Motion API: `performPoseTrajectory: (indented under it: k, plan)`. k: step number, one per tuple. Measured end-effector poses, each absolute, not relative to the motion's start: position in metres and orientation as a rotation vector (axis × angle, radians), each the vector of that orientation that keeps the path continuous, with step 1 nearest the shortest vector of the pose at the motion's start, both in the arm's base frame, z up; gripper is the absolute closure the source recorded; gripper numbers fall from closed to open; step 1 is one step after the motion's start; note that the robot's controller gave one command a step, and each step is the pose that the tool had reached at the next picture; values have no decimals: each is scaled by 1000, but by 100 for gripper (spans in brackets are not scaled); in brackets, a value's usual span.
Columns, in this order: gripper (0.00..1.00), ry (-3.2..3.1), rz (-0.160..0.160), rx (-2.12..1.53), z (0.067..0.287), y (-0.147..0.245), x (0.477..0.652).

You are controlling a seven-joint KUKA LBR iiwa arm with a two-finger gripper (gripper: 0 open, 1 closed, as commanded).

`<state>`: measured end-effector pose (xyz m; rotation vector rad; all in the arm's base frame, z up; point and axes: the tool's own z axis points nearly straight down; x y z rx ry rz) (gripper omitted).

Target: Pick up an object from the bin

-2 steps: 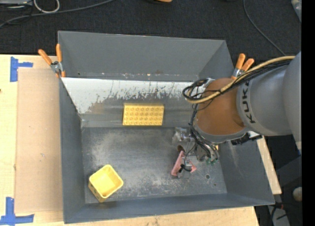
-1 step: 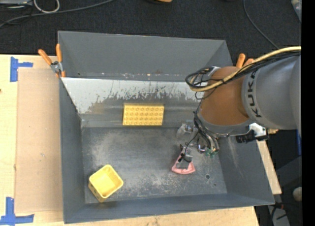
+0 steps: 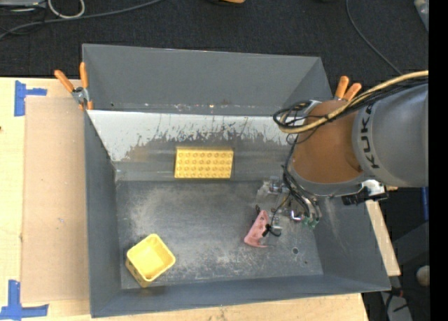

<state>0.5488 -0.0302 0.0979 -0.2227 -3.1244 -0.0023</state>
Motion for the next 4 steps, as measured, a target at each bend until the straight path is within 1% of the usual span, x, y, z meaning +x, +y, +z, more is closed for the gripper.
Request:
performPoseTrajectory:
  k: [1, 2, 3, 4]
  plan:
    - [0, -3071, -4, -671, 69, -33, 530]
    - [100, -3118, -6, -349, 71, -26, 538]
    - [100, -3119, -6, -349, 71, -26, 538]
    - [100, -3118, -6, -348, 90, -26, 537]
